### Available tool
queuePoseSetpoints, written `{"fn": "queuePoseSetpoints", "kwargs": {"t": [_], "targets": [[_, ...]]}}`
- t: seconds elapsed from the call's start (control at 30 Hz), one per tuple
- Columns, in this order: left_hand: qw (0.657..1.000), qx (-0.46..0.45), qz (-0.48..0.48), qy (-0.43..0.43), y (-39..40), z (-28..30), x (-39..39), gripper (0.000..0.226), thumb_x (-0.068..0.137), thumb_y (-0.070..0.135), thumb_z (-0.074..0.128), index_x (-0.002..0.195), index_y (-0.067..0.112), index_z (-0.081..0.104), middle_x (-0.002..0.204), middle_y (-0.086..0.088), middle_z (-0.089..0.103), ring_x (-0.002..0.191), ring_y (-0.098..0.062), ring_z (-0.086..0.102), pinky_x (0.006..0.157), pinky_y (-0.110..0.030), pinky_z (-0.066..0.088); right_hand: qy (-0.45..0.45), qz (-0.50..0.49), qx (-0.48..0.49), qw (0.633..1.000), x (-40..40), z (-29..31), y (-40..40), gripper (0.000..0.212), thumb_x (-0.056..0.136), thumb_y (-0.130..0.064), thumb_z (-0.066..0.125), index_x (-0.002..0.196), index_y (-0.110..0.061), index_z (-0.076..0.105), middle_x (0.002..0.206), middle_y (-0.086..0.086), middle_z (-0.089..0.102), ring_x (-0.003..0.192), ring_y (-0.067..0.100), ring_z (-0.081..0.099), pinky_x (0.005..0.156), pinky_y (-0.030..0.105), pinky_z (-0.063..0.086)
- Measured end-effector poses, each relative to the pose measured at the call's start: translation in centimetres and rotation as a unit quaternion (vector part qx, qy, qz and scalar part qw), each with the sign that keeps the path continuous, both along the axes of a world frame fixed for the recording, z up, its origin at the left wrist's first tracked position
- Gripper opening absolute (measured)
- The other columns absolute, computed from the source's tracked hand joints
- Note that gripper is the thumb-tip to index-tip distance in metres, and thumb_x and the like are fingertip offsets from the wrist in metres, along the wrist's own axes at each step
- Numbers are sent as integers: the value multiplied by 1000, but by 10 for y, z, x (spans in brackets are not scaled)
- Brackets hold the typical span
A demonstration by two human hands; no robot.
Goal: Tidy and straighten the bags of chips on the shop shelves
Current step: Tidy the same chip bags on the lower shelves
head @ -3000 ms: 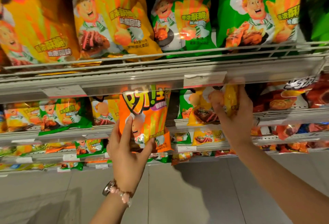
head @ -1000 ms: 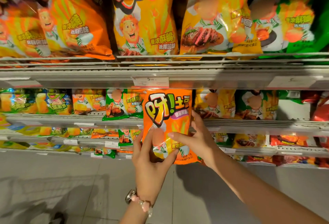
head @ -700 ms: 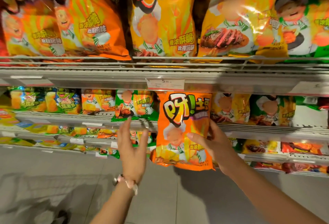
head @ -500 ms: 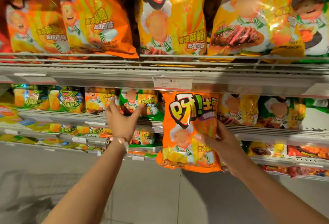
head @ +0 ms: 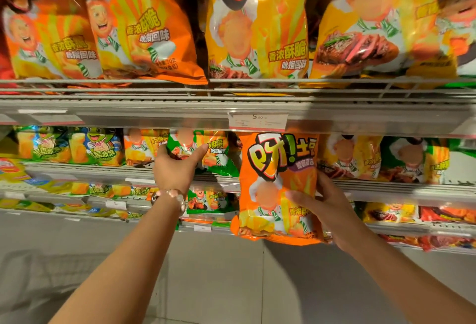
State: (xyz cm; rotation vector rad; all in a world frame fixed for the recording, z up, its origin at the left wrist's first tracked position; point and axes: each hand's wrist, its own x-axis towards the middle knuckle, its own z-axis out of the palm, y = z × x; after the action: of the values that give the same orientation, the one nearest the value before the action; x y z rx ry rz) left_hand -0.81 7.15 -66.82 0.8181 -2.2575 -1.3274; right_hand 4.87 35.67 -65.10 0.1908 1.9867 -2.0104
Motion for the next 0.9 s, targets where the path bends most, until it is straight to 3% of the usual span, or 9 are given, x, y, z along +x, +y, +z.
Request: {"fn": "queuePoseSetpoints", "kwargs": {"t": [0.13, 0.23, 0.37, 0.43, 0.5, 0.67, 0.77, 0.83, 0.9], "targets": [[1000, -6, 3, 12, -4, 11, 24, 64, 55, 63, 81, 78, 14, 46, 64, 2, 48, 56, -17, 40, 56, -33, 37, 4, -21, 10, 1000, -3, 3, -9, 73, 45, -52, 80, 112, -39, 53, 112, -12, 66, 102, 9, 65, 85, 36, 54], [1000, -13, 1, 16, -11, 15, 54, 60, 52, 62, 82, 83, 18, 54, 69, 5, 57, 60, -15, 51, 56, -31, 42, 22, -49, 4, 999, -6, 7, -22, 76, 45, -49, 80, 113, -31, 53, 112, -9, 65, 100, 6, 64, 77, 26, 52], [999, -18, 4, 28, -26, 15, 93, 59, 47, 56, 88, 87, 25, 58, 83, 3, 68, 78, -19, 65, 73, -41, 54, 36, -62, 0, 997, -11, 14, -43, 69, 50, -43, 80, 111, -25, 55, 98, -5, 68, 65, 0, 67, 47, 17, 49], [999, -11, 11, 29, -35, 15, 108, 63, 41, 63, 83, 86, 27, 58, 84, 3, 68, 79, -18, 66, 75, -38, 54, 48, -65, 11, 997, -16, 16, -52, 63, 60, -38, 81, 114, -24, 54, 97, -6, 67, 68, -1, 67, 50, 16, 49], [999, -15, 15, 24, -44, 16, 123, 70, 41, 66, 85, 92, 27, 59, 88, 2, 69, 82, -17, 66, 77, -36, 53, 60, -62, 43, 995, -22, 18, -63, 57, 67, -39, 80, 115, -27, 52, 101, -12, 64, 83, -2, 63, 66, 17, 49], [998, -18, 47, 35, -64, 14, 152, 47, 55, 37, 88, 90, 29, 58, 83, 11, 66, 71, 14, 58, 63, -8, 42, 86, -39, 57, 994, -32, 15, -97, 46, 75, -29, 78, 112, -27, 50, 101, 1, 66, 84, 18, 63, 75, 38, 53], [997, -12, 69, 37, -76, 11, 166, 45, 59, 30, 89, 92, 26, 58, 82, 9, 66, 74, 7, 57, 64, -15, 41, 128, -43, 58, 989, -37, 14, -122, 31, 77, -25, 76, 90, -24, 48, 83, -3, 59, 74, 9, 56, 72, 30, 45], [996, 5, 77, 42, -84, 10, 174, 42, 59, 29, 89, 86, 26, 57, 82, 12, 65, 74, -1, 60, 64, -20, 46, 145, -56, 81, 985, -44, 14, -138, 33, 78, -25, 76, 83, -23, 43, 84, 6, 55, 77, 18, 54, 71, 32, 43], [995, 17, 83, 50, -91, 8, 181, 39, 59, 29, 88, 82, 27, 57, 83, 12, 66, 74, -2, 61, 62, -12, 49, 161, -56, 79, 982, -54, 16, -152, 36, 80, -22, 75, 80, -23, 39, 82, 12, 51, 75, 25, 51, 69, 36, 42]]}}
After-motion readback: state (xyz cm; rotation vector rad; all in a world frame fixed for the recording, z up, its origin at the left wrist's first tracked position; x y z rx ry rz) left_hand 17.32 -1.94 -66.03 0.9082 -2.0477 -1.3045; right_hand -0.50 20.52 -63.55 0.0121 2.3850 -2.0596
